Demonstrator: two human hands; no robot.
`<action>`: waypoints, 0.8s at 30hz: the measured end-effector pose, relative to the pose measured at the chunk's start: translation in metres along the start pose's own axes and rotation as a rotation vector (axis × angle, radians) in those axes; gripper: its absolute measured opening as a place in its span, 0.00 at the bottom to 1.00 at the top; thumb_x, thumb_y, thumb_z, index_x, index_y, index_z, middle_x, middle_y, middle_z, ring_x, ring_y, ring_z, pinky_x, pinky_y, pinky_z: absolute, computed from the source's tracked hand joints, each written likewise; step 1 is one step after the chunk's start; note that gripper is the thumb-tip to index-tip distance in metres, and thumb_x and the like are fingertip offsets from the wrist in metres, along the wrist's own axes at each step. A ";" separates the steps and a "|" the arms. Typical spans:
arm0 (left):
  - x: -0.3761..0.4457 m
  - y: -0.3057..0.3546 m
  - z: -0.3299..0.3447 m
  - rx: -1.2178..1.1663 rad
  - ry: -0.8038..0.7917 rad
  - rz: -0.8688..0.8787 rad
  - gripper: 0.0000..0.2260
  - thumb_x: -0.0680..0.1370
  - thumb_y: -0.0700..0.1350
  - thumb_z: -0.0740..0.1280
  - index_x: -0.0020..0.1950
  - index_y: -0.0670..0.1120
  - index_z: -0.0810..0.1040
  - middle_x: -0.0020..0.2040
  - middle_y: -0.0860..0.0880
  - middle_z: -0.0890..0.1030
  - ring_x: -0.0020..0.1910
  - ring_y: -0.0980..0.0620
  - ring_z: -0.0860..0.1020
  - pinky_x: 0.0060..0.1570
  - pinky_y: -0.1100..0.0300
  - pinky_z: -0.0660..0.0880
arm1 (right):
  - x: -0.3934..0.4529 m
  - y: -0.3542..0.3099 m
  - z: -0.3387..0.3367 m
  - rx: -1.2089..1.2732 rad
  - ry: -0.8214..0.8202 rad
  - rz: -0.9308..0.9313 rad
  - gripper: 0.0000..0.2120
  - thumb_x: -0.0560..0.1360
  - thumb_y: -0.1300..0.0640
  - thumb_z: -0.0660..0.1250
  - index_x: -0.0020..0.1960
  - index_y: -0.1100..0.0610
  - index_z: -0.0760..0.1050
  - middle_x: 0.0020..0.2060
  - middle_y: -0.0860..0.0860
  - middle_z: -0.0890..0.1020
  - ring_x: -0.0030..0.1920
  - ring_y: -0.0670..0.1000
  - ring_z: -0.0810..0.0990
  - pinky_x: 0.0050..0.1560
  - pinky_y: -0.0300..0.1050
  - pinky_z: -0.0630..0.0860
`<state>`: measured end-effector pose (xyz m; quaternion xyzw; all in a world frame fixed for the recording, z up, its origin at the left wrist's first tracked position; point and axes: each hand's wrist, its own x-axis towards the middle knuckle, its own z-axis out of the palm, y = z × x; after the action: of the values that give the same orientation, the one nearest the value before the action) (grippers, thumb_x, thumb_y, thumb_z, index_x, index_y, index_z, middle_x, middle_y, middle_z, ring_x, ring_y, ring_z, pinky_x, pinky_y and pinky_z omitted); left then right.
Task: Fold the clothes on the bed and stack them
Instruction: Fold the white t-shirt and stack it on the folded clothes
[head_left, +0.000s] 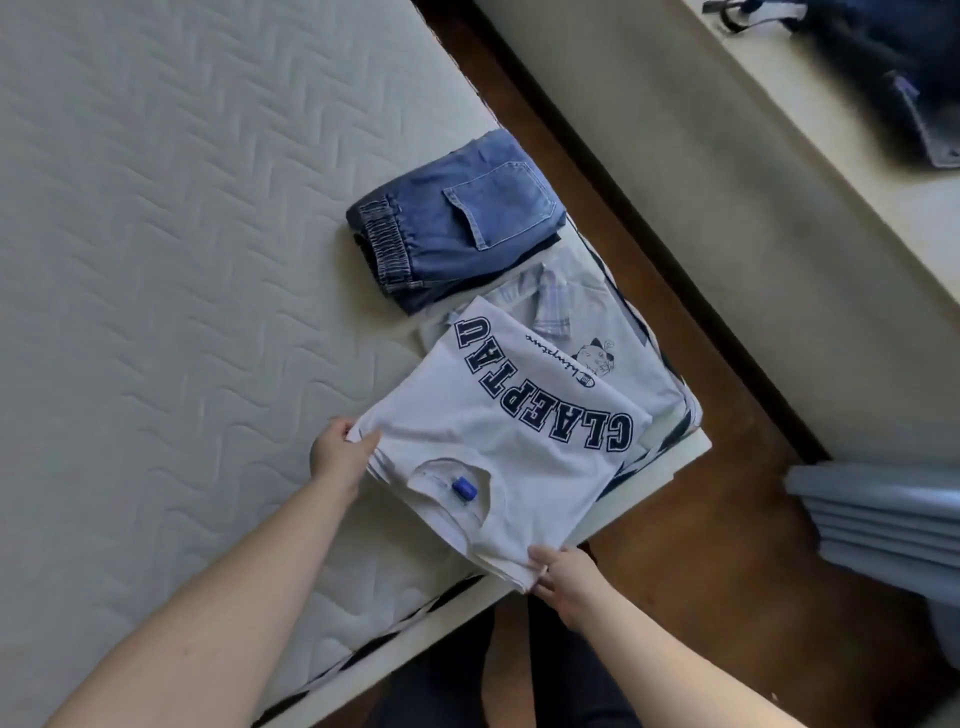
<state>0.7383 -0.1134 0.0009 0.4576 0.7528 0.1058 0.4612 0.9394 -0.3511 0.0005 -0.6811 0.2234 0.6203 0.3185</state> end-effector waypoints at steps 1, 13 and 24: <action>0.004 -0.006 0.001 -0.003 -0.002 0.004 0.10 0.74 0.39 0.72 0.54 0.40 0.79 0.48 0.41 0.82 0.45 0.45 0.79 0.46 0.52 0.76 | 0.006 0.005 -0.001 -0.013 0.007 0.000 0.07 0.78 0.66 0.65 0.54 0.58 0.74 0.50 0.55 0.83 0.45 0.55 0.85 0.34 0.43 0.80; 0.026 -0.057 0.028 -0.550 -0.191 -0.328 0.16 0.78 0.34 0.67 0.66 0.40 0.74 0.59 0.41 0.80 0.49 0.50 0.81 0.54 0.54 0.77 | 0.054 0.030 -0.045 -0.269 0.104 -0.091 0.12 0.79 0.58 0.65 0.62 0.58 0.73 0.54 0.55 0.81 0.53 0.53 0.82 0.52 0.49 0.79; 0.024 -0.060 0.054 -0.789 -0.207 -0.373 0.20 0.77 0.34 0.68 0.69 0.39 0.74 0.64 0.38 0.78 0.63 0.41 0.77 0.67 0.44 0.71 | 0.066 -0.160 -0.030 -0.650 0.401 -0.856 0.15 0.78 0.51 0.65 0.64 0.53 0.72 0.55 0.49 0.78 0.53 0.48 0.77 0.51 0.46 0.77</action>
<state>0.7421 -0.1422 -0.0777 0.1115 0.6744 0.2535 0.6845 1.0814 -0.2553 -0.0385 -0.8781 -0.2186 0.3316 0.2667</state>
